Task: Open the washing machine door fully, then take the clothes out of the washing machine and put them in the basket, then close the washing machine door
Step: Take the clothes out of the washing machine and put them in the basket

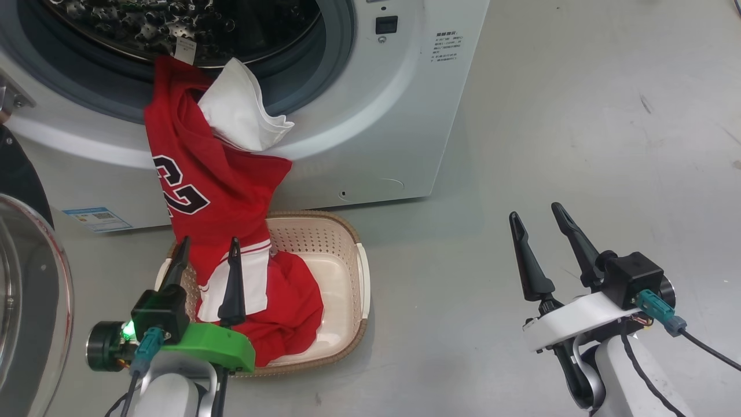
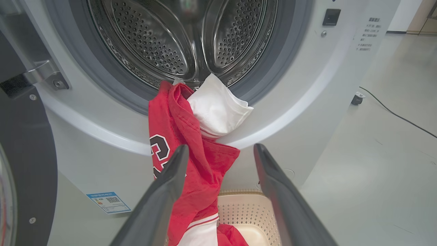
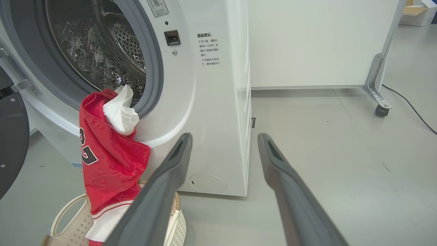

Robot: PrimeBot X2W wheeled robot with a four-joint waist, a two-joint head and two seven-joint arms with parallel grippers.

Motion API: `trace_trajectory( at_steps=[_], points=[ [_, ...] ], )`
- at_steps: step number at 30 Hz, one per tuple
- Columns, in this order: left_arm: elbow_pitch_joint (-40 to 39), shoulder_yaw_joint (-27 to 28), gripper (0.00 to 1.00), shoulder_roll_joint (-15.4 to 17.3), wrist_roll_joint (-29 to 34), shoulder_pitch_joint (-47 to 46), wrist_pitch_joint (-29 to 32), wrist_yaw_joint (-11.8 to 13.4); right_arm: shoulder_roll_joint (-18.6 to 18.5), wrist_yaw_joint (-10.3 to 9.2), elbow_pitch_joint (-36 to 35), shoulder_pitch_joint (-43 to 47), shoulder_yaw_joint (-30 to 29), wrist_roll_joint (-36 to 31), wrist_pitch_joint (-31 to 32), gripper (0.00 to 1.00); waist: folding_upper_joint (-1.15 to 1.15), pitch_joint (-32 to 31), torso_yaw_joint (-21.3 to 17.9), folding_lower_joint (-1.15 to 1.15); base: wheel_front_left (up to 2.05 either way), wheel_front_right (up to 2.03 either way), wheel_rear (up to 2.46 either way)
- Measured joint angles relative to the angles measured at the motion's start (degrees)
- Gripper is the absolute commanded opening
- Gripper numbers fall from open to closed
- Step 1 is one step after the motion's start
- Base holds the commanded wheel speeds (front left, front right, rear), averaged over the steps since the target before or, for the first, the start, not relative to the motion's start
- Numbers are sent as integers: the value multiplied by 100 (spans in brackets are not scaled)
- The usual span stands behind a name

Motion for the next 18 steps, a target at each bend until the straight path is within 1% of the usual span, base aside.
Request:
trace_trajectory(
  at_steps=[12,18],
  points=[
    [-180,-20,100,1,-31,83,0,44,2,1,-12,0,52,0,0,100,0,43,-12,0,0,0,0],
    [-198,-21,100,2,-74,73,0,51,5,1,-123,-8,113,0,0,100,0,192,-23,0,0,0,0]
  ],
)
